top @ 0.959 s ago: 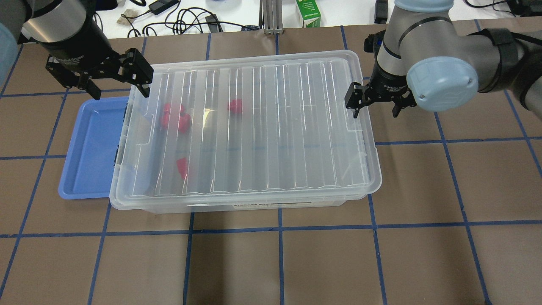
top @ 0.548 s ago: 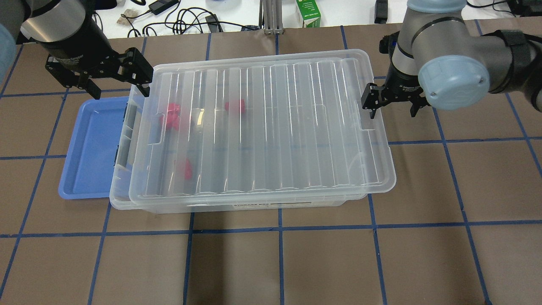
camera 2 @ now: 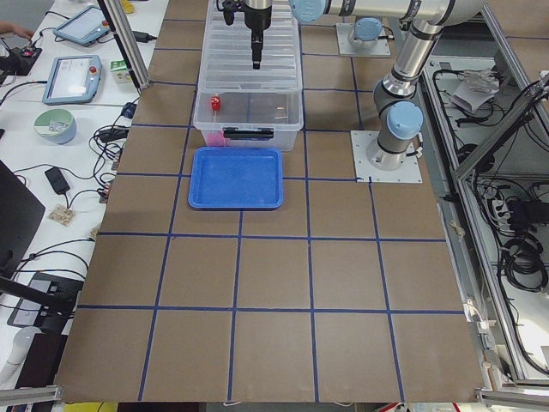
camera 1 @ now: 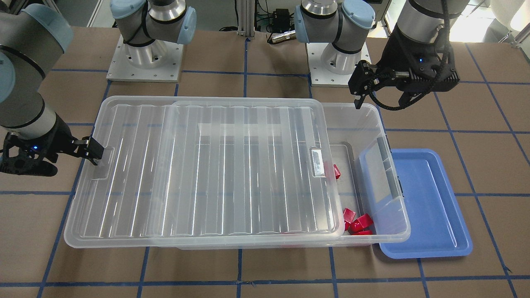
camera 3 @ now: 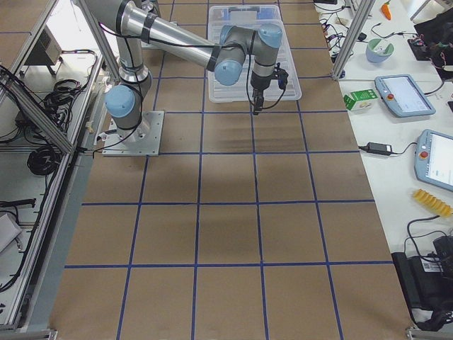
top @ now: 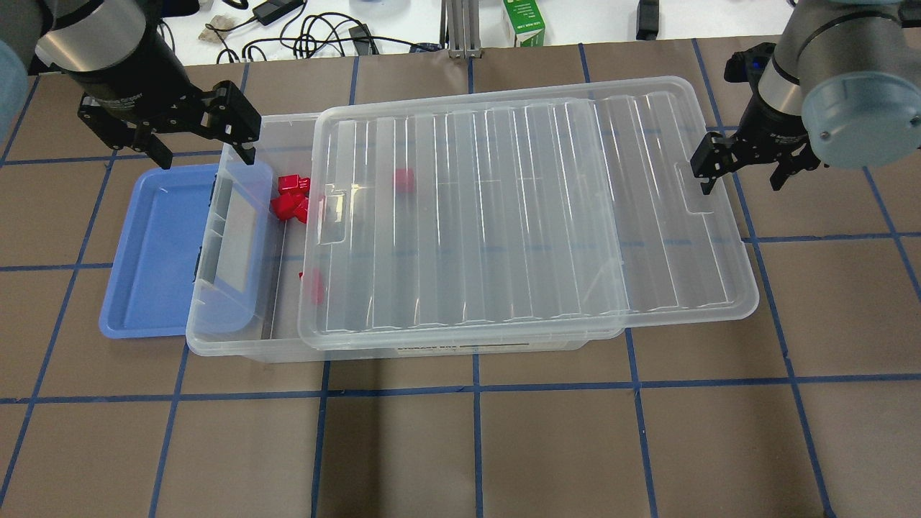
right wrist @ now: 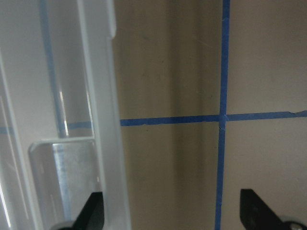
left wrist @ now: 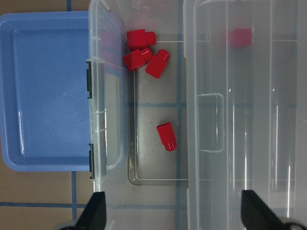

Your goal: Place red block in blue tray from box

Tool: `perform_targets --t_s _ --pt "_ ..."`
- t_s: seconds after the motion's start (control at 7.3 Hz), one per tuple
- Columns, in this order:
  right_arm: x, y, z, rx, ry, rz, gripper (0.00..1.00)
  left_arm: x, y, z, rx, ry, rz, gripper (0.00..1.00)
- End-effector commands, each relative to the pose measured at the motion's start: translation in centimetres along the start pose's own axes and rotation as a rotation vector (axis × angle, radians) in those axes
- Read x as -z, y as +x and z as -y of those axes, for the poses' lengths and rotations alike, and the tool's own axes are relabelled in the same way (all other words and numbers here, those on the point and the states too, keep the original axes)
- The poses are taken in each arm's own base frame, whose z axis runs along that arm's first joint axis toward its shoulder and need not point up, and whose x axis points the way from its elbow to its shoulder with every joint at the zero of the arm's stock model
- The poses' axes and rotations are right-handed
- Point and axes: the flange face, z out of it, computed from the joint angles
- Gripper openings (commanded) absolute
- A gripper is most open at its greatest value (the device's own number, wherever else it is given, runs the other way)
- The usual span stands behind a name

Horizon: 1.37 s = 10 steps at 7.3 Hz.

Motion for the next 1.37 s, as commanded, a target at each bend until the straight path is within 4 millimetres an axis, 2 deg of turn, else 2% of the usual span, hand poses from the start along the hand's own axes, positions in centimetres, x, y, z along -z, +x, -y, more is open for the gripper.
perform_targets --t_s 0.0,0.27,0.55,0.68,0.82,0.96,1.1,1.23 --pt "0.0 2.4 0.1 0.009 0.002 -0.003 1.00 -0.4 -0.7 -0.8 0.022 -0.016 0.000 1.00" --pt "-0.3 4.8 -0.4 -0.030 -0.014 0.002 1.00 -2.9 -0.7 0.5 0.015 -0.063 -0.027 1.00" --pt "-0.2 5.3 -0.5 -0.044 -0.014 0.008 1.00 -4.6 0.0 1.6 0.028 -0.077 -0.090 1.00" --pt "0.1 5.2 -0.5 -0.047 -0.006 0.011 1.00 -6.6 0.6 1.8 0.030 -0.115 -0.149 1.00" --pt "1.2 4.8 -0.2 -0.048 0.023 0.026 1.00 -10.0 0.6 1.8 0.027 -0.144 -0.148 1.00" --pt "4.5 3.6 0.4 -0.038 0.107 0.099 1.00 -12.6 0.6 1.6 0.026 -0.136 -0.144 1.00" --pt "7.9 1.8 -0.1 -0.011 0.105 0.134 1.00 -14.8 0.5 1.2 0.027 -0.129 -0.128 1.00" --pt "11.9 -0.7 -1.6 0.001 0.098 0.137 1.00 -16.1 0.5 0.8 0.035 -0.129 -0.127 1.00"
